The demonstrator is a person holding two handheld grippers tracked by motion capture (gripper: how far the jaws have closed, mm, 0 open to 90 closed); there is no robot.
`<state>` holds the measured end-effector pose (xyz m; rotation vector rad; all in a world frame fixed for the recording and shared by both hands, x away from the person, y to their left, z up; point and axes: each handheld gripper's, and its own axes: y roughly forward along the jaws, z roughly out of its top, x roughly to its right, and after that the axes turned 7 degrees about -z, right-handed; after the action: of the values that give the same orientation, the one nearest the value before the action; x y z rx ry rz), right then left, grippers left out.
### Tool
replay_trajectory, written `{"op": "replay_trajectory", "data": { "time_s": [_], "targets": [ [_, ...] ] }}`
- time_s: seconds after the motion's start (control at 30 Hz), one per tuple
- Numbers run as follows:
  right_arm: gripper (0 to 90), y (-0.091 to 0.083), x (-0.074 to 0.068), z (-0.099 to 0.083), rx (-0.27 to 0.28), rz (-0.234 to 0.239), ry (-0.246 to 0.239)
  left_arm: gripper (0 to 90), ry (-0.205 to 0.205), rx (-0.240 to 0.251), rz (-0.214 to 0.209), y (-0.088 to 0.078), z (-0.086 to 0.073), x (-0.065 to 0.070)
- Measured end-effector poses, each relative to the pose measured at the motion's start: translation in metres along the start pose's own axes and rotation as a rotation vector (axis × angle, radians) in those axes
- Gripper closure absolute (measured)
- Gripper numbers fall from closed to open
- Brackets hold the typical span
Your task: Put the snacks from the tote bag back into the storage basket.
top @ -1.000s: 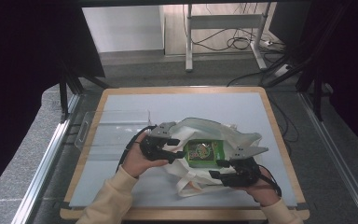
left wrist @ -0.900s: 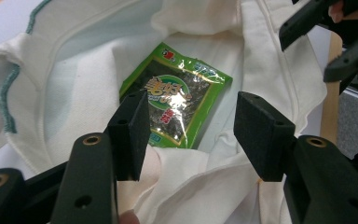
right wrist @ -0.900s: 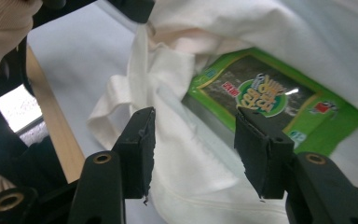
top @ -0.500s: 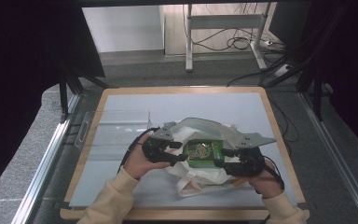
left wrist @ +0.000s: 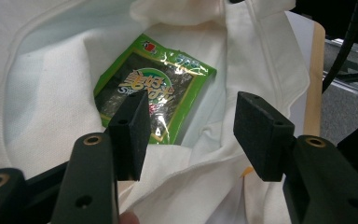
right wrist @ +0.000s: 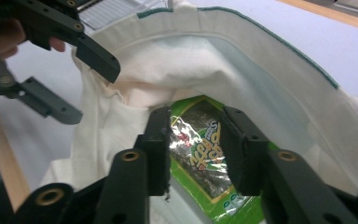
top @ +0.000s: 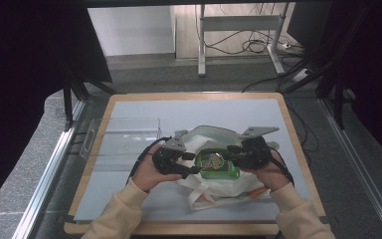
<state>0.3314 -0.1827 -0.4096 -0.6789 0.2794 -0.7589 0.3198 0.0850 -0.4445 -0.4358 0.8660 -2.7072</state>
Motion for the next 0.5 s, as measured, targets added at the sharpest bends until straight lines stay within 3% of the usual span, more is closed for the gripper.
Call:
{"op": "replay_trajectory", "data": {
  "time_s": [0.13,0.17,0.23,0.37,0.4,0.5],
  "targets": [
    [75.1,0.005,0.000,0.005,-0.012,0.001,-0.022,45.6,-0.001,-0.002,0.001,0.002,0.000,0.000],
    [81.3,0.009,0.001,0.008,-0.024,0.009,-0.029,47.9,-0.003,0.005,0.003,0.003,0.000,0.000],
    [84.0,0.011,0.001,0.010,-0.028,0.015,-0.029,52.1,-0.017,0.009,-0.007,0.002,0.000,-0.001],
    [89.0,0.024,-0.001,0.018,-0.057,0.038,-0.068,68.5,-0.041,0.017,-0.028,0.003,-0.001,-0.004],
    [89.0,0.024,-0.001,0.018,-0.057,0.038,-0.068,68.5,-0.047,0.015,-0.034,0.003,-0.001,-0.004],
    [89.1,0.032,-0.004,0.024,-0.074,0.033,-0.102,80.4,-0.027,-0.002,-0.026,0.004,-0.003,-0.005]
  ]
}}
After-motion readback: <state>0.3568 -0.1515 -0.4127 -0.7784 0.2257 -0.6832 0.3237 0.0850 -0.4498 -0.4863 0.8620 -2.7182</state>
